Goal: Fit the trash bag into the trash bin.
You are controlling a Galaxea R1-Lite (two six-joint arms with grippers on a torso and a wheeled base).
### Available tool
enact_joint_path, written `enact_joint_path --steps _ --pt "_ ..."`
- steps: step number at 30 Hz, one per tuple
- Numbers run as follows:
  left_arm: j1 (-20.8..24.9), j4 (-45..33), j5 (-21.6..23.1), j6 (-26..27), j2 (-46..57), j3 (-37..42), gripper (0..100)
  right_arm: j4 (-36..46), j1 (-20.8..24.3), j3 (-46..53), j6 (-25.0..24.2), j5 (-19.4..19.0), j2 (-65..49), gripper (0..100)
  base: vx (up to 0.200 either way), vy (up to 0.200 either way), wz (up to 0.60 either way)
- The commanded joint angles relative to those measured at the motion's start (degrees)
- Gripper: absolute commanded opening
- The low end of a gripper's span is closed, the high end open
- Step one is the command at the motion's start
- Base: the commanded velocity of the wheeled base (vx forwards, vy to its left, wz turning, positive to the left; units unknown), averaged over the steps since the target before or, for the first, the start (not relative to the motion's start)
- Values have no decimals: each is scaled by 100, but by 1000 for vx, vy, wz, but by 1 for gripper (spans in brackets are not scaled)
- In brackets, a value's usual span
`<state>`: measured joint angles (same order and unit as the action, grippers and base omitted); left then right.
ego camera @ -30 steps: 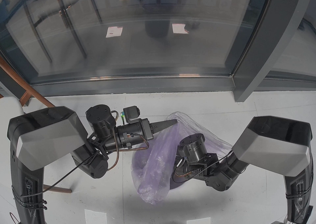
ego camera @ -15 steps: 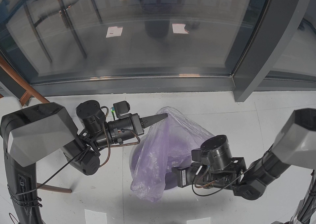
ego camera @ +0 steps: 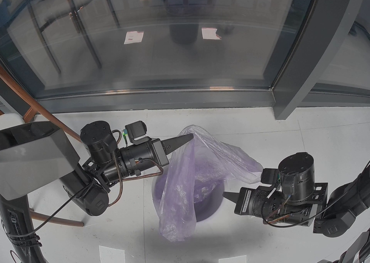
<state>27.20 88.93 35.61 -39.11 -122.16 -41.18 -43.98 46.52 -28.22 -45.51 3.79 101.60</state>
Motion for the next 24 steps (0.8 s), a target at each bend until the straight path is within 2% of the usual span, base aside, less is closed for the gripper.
enact_joint_path --steps 1,6,10,13,16,17,21,24 --pt "75 10 -28 44 351 119 0 21 68 10 -55 43 -272 0 0 0 0" --pt "400 1 -160 70 606 567 0 13 77 27 -72 52 -272 0 0 0 0" --pt "453 1 -300 228 659 734 0 21 103 98 -64 34 -272 0 0 0 0" --pt "436 28 -432 887 606 840 0 4 94 168 -81 8 -263 0 0 0 0" --pt "462 19 -458 1089 606 875 0 4 94 106 -72 8 -237 0 0 0 0" --pt "471 19 -458 1107 615 875 0 4 94 106 -72 -10 -228 100 0 0 0" --pt "497 1 -485 1204 632 857 0 -84 33 -105 -204 -19 -210 100 0 0 0" --pt "488 -7 -493 1423 623 901 0 -207 41 -527 -573 52 -263 100 0 0 0"
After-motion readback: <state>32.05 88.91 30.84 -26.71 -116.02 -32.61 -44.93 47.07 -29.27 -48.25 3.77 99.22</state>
